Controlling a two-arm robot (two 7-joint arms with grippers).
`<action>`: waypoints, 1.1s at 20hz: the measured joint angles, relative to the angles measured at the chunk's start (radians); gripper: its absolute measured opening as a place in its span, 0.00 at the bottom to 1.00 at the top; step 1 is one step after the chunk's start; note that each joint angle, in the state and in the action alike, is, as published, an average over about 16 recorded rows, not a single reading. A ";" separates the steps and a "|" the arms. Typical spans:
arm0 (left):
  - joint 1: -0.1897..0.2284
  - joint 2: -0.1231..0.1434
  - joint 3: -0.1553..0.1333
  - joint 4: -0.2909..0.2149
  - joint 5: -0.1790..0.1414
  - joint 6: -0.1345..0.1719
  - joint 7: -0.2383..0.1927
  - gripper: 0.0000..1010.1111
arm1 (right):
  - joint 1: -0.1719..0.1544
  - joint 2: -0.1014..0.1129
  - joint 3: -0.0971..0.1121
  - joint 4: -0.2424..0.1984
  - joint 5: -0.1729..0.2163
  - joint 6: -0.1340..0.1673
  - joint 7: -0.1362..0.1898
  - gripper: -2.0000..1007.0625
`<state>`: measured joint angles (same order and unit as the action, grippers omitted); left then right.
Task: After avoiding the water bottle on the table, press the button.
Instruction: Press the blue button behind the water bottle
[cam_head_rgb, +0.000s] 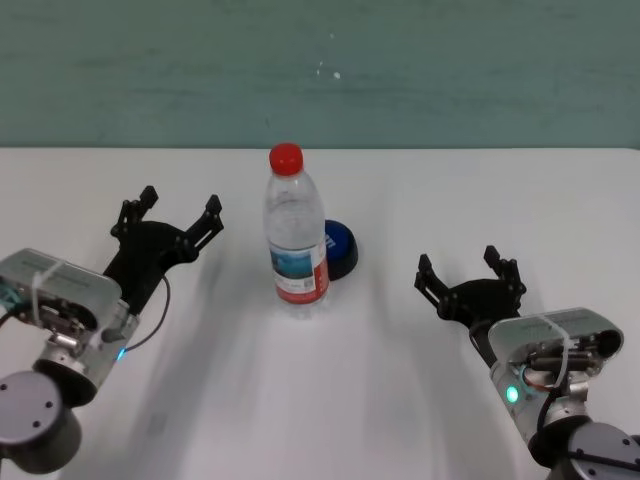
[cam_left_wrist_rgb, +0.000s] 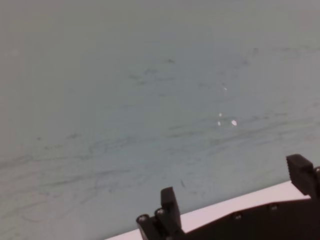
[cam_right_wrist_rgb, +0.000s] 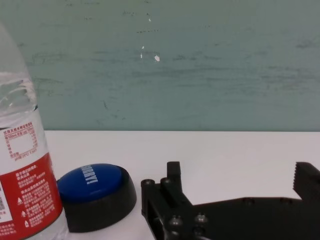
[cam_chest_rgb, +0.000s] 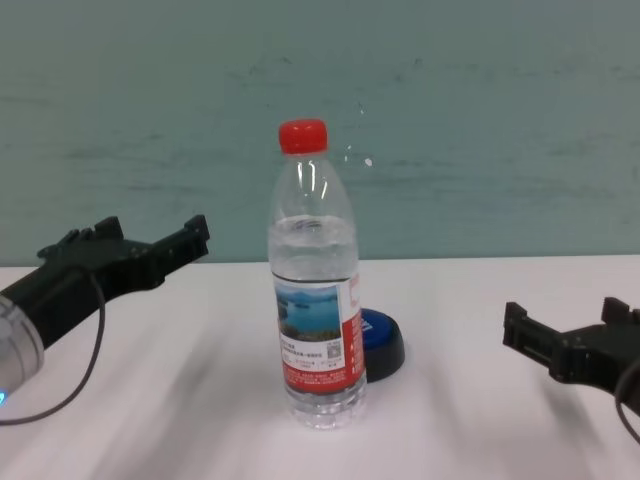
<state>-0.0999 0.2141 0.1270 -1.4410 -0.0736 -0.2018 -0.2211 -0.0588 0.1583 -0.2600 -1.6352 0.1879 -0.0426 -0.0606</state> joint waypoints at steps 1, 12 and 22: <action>-0.004 -0.002 0.001 0.004 0.003 -0.001 0.002 1.00 | 0.000 0.000 0.000 0.000 0.000 0.000 0.000 1.00; -0.042 -0.019 0.016 0.051 0.038 -0.019 0.020 1.00 | 0.000 0.000 0.000 0.000 0.000 0.000 0.000 1.00; -0.081 -0.029 0.025 0.107 0.064 -0.043 0.026 1.00 | 0.000 0.000 0.000 0.000 0.000 0.000 0.000 1.00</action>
<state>-0.1805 0.1847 0.1519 -1.3345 -0.0092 -0.2444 -0.1951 -0.0588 0.1583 -0.2600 -1.6352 0.1879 -0.0426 -0.0606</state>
